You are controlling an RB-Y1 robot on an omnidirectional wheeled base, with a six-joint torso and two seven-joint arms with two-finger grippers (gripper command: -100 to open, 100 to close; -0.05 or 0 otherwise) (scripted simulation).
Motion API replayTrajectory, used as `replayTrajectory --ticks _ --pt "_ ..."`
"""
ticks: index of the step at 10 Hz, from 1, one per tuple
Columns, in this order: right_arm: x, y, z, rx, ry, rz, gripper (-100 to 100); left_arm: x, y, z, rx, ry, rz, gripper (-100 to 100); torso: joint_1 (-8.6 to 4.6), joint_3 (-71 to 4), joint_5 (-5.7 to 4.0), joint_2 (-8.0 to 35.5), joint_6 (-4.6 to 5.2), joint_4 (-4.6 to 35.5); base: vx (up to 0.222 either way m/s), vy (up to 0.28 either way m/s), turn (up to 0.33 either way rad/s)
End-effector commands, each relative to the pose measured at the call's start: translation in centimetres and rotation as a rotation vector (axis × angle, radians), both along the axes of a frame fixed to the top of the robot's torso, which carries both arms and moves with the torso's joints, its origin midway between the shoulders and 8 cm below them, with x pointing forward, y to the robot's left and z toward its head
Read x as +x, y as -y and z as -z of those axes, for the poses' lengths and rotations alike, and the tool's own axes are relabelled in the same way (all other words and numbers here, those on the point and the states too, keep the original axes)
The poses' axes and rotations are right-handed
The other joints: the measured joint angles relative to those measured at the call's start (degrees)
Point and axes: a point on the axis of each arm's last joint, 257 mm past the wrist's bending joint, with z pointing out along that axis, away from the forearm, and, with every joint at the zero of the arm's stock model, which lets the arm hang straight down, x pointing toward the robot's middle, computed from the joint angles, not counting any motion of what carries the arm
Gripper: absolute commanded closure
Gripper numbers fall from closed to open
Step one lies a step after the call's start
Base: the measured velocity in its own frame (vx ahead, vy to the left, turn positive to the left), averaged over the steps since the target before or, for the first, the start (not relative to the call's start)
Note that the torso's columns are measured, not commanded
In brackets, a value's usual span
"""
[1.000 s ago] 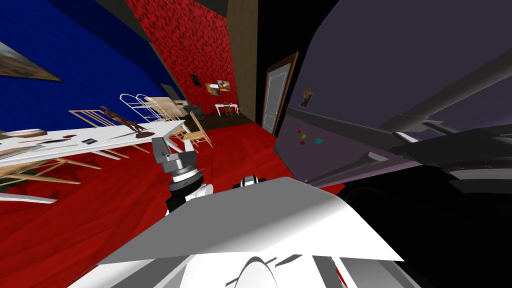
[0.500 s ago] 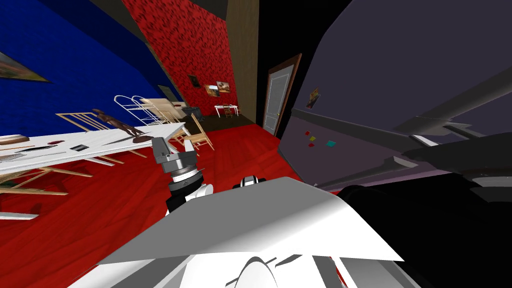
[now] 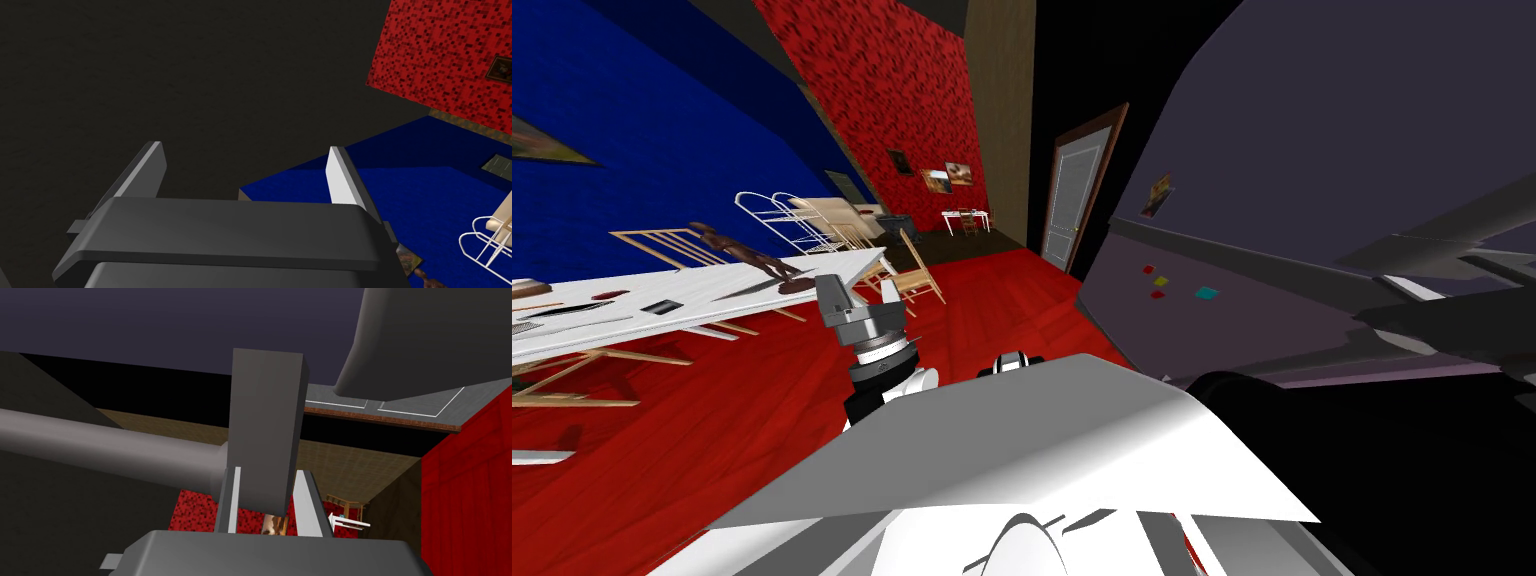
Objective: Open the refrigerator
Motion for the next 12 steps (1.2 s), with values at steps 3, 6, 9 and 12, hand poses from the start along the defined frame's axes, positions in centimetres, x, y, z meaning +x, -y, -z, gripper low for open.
replayTrajectory --ticks 3,6,9,12 --pt "-2.3 1.1 -0.7 -0.019 0.006 0.075 100 0.0 0.0 0.0 0.000 0.000 0.000 0 -0.09 0.1 0.09 0.3 0.03 0.1 0.156 0.241 -0.018" --pt "-3.6 1.8 0.1 0.001 -0.002 0.108 100 0.0 0.0 0.0 0.000 0.000 0.000 0 -0.21 0.5 0.09 0.8 0.25 0.3 0.133 0.142 -0.032" --pt "-4.8 2.3 0.0 0.000 -0.001 0.143 100 0.0 0.0 0.0 0.000 0.000 0.000 0 0.09 0.3 -0.22 0.2 0.19 0.1 0.220 0.173 -0.033" --pt "-7.2 3.2 -0.1 -0.002 0.000 0.212 100 0.0 0.0 0.0 0.000 0.000 0.000 0 -0.28 0.3 -0.09 0.4 0.17 0.1 0.224 0.161 -0.026"
